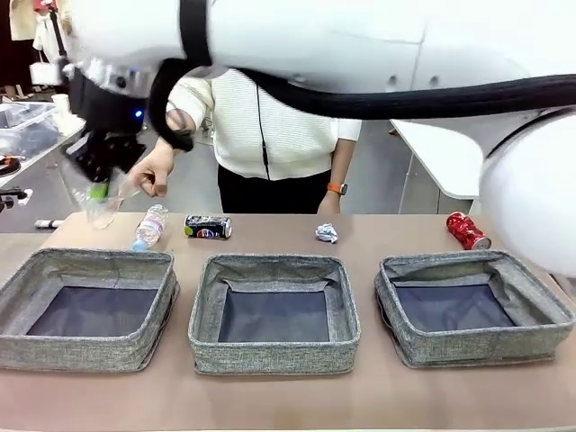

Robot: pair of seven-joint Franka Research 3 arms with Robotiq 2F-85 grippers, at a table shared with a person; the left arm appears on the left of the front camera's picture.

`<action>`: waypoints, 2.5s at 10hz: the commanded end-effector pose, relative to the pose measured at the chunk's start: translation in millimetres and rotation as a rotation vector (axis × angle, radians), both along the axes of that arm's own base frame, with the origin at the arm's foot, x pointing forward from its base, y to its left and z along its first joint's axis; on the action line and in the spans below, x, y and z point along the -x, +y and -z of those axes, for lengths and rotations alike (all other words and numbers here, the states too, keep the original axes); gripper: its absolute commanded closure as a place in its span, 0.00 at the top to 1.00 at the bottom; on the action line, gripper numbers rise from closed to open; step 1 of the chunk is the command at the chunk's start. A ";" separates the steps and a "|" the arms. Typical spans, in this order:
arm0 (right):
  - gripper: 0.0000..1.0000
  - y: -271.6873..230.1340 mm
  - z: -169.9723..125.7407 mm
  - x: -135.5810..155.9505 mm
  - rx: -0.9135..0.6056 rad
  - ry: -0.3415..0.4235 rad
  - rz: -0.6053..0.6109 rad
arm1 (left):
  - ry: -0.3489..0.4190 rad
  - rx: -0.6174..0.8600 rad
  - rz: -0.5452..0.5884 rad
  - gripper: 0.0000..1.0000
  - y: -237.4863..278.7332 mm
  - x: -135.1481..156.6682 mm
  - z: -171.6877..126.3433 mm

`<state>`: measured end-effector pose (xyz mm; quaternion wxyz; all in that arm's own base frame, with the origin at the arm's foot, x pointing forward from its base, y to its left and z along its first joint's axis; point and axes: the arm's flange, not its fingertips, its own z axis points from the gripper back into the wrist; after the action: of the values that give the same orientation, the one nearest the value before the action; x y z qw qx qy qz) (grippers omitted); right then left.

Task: Sort the waste into the appropriate baskets.
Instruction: Place the picked waste into the Fabric basket indicated by the person.

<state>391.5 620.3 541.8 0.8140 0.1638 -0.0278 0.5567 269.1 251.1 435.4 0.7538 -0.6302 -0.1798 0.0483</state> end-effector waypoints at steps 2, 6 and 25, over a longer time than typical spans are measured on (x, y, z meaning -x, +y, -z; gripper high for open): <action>0.01 0.0 0.0 0.0 0.000 0.000 0.000 | -0.018 -0.004 0.014 1.00 -0.1 2.5 -1.6; 0.01 33.3 53.9 -0.2 -0.199 -0.226 -0.420 | -0.018 -0.004 0.014 1.00 -0.1 2.5 -1.6; 1.00 -262.9 40.1 65.7 -0.324 0.312 0.509 | -0.018 -0.004 0.014 1.00 -0.1 2.5 -1.6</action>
<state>388.2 427.3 536.9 0.8937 0.3247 0.0195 0.3089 268.8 251.3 435.5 0.7538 -0.6301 -0.1803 0.0483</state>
